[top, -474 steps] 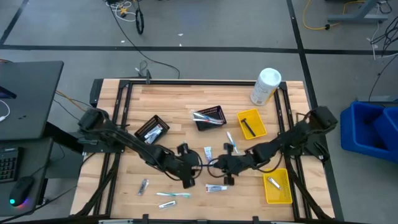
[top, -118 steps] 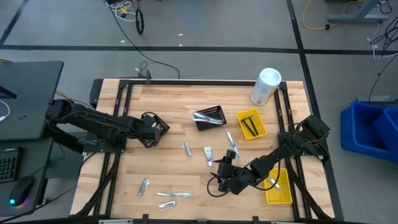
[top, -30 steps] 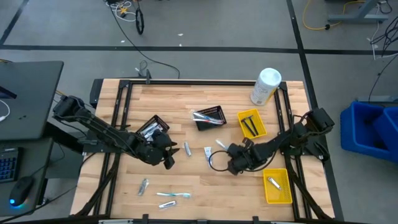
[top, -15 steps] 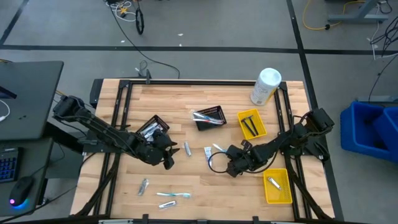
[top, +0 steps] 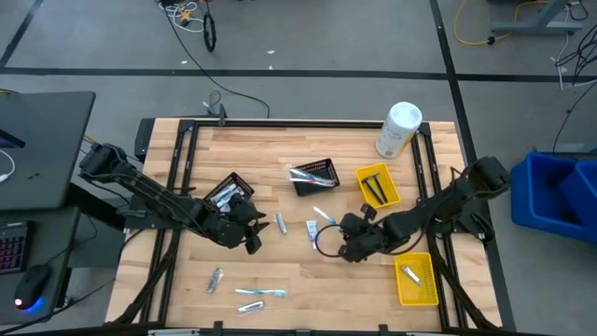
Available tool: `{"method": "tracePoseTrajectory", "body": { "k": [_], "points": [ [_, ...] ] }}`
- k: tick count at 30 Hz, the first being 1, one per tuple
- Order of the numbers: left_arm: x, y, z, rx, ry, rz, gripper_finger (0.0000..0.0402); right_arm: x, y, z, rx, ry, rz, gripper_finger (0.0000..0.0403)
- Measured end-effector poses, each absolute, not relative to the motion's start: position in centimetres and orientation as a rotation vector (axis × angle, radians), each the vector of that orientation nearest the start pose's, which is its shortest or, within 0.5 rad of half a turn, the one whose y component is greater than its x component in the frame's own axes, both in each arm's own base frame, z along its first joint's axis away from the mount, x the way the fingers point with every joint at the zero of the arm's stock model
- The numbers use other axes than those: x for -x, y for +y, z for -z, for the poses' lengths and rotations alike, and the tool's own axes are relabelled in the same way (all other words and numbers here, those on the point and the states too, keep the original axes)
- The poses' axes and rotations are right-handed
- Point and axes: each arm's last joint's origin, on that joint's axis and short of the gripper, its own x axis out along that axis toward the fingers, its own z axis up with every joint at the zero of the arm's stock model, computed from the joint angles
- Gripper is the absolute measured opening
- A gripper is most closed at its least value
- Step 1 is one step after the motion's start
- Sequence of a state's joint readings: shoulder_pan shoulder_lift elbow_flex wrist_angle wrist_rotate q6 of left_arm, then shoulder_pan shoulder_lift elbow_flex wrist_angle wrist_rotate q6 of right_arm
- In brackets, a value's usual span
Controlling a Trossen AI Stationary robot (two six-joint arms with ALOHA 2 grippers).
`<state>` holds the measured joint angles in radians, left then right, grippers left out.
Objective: Pick & Place Travel size toiletries
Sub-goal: Put the blue toothbrush into the right black basket
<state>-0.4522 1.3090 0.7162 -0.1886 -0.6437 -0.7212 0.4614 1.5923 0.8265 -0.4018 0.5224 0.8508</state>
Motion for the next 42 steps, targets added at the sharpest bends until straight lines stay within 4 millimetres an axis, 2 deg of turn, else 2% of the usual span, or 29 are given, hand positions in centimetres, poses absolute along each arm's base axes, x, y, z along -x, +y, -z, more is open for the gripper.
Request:
{"method": "tracePoseTrajectory", "body": {
  "k": [5,9,11,17,22,25,34,42],
  "points": [
    [-23.5,-9.5,-20.8,0.281,0.557,-0.402,0.0142,-26.0,10.6,-17.3,-0.023,0.781,0.476,0.0070],
    [-23.7,-9.6,-20.9,0.265,0.543,-0.386,0.0142,-27.0,9.0,-18.1,0.226,0.724,0.524,0.0073],
    [-23.7,-9.6,-21.0,0.255,0.536,-0.380,0.0142,-28.0,7.8,-18.5,0.270,0.704,0.513,0.0078],
    [-23.9,-9.6,-21.2,0.251,0.511,-0.384,0.0142,-30.7,2.4,-19.3,0.261,0.657,0.456,0.0081],
    [-23.9,-9.6,-21.3,0.259,0.502,-0.382,0.0142,-31.2,-1.9,-18.9,0.218,0.702,0.382,0.0080],
    [-23.9,-9.6,-21.3,0.251,0.503,-0.380,0.0142,-31.2,-3.6,-18.1,0.174,0.745,0.351,0.0080],
    [-23.9,-9.7,-21.2,0.255,0.519,-0.354,0.0142,-31.3,-6.0,-16.1,0.202,0.828,0.358,0.0091],
    [-23.9,-9.7,-21.2,0.251,0.518,-0.356,0.0142,-31.3,-6.6,-15.8,0.198,0.834,0.322,0.0147]
  ]
}}
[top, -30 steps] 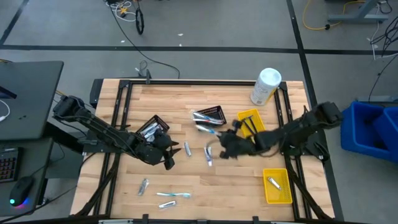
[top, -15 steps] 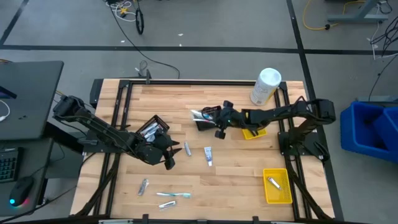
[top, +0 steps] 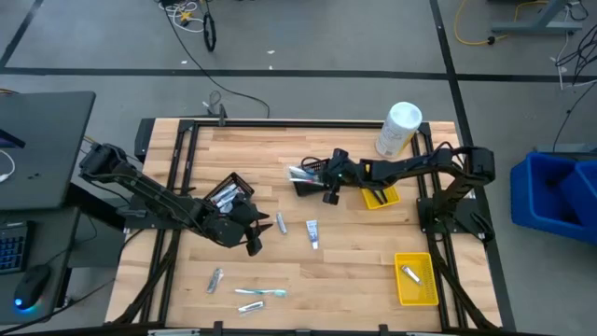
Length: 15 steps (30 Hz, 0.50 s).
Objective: Pick & Place Travel size toiletries
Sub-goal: Put the blue toothbrush into the right black basket, then put the silver nail cutter into the bottom yellow basket
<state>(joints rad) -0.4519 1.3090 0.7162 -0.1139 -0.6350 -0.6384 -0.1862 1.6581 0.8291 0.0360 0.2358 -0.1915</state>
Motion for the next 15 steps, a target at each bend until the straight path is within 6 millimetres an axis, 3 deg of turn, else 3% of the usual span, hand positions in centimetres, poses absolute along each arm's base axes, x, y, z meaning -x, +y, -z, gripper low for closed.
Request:
{"method": "tracePoseTrajectory", "body": {
  "k": [8,15],
  "points": [
    [-23.9,-9.7,-21.2,0.243,0.520,-0.354,0.0142,-31.5,-6.0,-16.2,0.224,0.806,0.343,0.0222],
    [-23.9,-9.7,-21.2,0.243,0.520,-0.354,0.0142,-31.5,-3.3,-18.3,0.279,0.727,0.357,0.0252]
  ]
}}
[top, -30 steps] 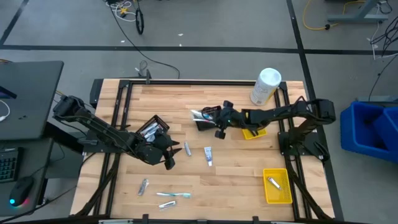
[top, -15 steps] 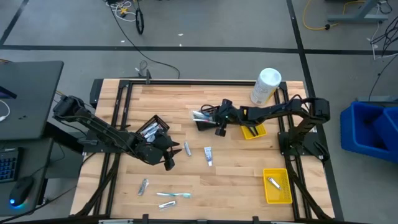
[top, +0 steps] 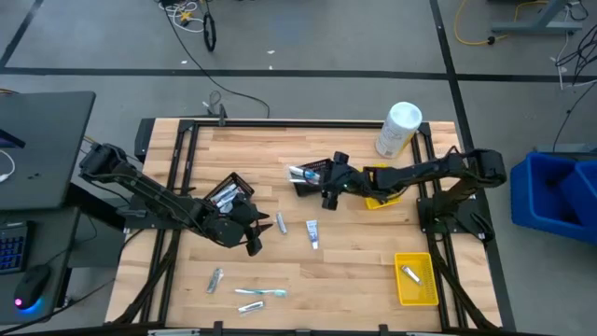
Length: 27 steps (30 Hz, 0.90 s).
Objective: Pick & Place Travel size toiletries
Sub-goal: Put the silver nail cutter into the bottom yellow basket
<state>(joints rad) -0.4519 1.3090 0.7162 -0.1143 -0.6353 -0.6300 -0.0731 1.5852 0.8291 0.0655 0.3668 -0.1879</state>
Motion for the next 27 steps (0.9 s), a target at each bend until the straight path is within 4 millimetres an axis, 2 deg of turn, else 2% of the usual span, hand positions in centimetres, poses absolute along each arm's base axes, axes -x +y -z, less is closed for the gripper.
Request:
{"method": "tracePoseTrajectory", "body": {
  "k": [5,11,16,22,27],
  "points": [
    [-23.9,-9.7,-21.2,0.244,0.519,-0.354,0.0142,-31.0,-0.3,-19.9,0.156,0.648,0.261,0.0248],
    [-23.9,-9.7,-21.2,0.244,0.519,-0.354,0.0142,-30.7,4.3,-19.9,-0.020,0.640,0.032,0.0226],
    [-23.9,-9.7,-21.2,0.234,0.521,-0.351,0.0142,-30.0,8.1,-19.9,-0.130,0.654,-0.075,0.0212],
    [-23.9,-9.7,-21.3,0.243,0.516,-0.350,0.0142,-28.8,11.6,-19.9,-0.104,0.644,-0.097,0.0217],
    [-24.0,-10.4,-21.6,0.272,0.477,-0.317,0.0142,-28.1,13.1,-20.0,-0.088,0.623,-0.071,0.0240]
  ]
}}
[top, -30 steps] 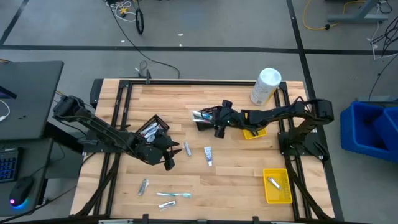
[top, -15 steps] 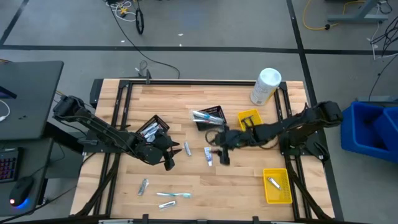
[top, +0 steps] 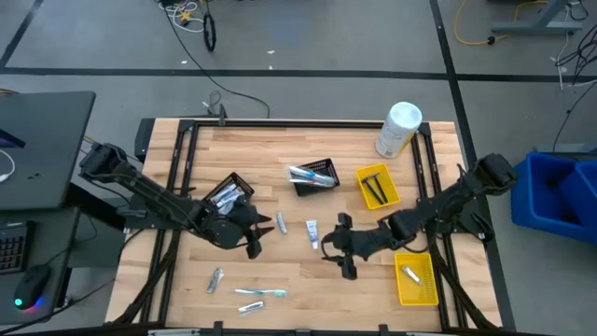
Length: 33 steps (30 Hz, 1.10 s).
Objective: Pick & Place Travel size toiletries
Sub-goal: Put the silver nail cutter into the bottom yellow basket
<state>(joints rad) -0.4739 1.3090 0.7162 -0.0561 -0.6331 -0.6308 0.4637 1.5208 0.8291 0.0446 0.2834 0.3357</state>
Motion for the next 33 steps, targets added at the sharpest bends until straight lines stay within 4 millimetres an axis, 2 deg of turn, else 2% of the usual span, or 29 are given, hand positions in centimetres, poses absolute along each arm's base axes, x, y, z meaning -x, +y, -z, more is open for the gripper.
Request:
{"method": "tracePoseTrajectory", "body": {
  "k": [8,16,20,26,33],
  "points": [
    [-23.9,-12.3,-22.8,0.314,0.372,-0.211,0.0141,-27.7,14.0,-20.0,-0.144,0.623,-0.068,0.0268],
    [-23.6,-14.8,-23.6,0.343,0.267,-0.101,0.0141,-27.5,14.4,-20.0,-0.154,0.622,-0.077,0.0256],
    [-24.2,-16.5,-22.7,0.300,0.234,-0.061,0.0141,-27.5,14.3,-20.0,-0.181,0.624,-0.068,0.0244],
    [-26.0,-19.4,-20.8,0.255,0.292,-0.018,0.0141,-27.5,14.3,-20.0,-0.182,0.624,-0.068,0.0232],
    [-27.9,-23.3,-19.7,0.144,0.389,0.015,0.0141,-27.5,14.4,-20.0,-0.231,0.627,-0.055,0.0230]
  ]
}}
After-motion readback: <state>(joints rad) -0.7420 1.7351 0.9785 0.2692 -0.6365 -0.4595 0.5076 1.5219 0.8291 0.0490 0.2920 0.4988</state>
